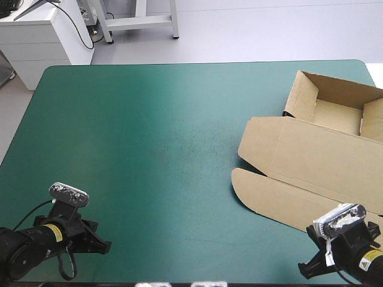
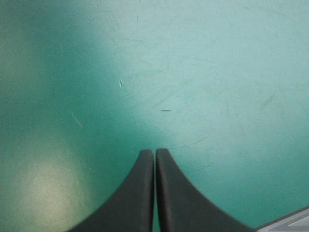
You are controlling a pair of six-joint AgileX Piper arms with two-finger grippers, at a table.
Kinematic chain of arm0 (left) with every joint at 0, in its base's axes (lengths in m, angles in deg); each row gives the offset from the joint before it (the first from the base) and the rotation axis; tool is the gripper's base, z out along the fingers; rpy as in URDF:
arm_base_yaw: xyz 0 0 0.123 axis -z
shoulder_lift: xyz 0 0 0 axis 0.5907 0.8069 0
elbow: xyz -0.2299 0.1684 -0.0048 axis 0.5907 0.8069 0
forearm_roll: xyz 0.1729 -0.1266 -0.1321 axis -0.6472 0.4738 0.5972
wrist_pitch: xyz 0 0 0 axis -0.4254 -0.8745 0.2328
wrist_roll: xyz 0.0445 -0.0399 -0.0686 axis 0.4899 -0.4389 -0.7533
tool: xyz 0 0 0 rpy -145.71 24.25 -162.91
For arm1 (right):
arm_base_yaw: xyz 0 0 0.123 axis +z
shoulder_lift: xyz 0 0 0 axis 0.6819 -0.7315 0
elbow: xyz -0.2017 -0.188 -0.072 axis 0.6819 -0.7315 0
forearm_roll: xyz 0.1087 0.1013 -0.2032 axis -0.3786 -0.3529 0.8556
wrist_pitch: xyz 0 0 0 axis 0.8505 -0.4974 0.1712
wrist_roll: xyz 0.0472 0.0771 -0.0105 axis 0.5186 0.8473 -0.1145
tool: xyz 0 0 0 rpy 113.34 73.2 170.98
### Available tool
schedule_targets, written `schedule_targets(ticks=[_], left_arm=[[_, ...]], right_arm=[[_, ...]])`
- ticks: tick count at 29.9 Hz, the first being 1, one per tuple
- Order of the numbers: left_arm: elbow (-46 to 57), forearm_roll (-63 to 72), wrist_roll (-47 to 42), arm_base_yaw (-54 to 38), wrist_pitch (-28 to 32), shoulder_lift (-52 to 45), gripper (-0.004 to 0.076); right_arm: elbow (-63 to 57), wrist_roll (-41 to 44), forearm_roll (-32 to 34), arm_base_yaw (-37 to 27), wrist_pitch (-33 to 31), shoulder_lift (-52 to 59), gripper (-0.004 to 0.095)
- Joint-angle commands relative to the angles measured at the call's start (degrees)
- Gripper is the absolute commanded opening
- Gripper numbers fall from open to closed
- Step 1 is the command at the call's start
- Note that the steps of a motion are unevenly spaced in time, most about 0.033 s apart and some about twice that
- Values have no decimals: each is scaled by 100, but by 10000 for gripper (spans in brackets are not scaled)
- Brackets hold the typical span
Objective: Fold the box
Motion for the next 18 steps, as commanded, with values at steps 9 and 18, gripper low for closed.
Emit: schedule_targets(ticks=[9,18], left_arm=[[684,44,6,19,370,6,-8],[831,11,6,19,242,6,-8]], right_arm=[[-377,-14,-60,19,369,600,-6],[-855,-14,-60,19,523,600,-6]])
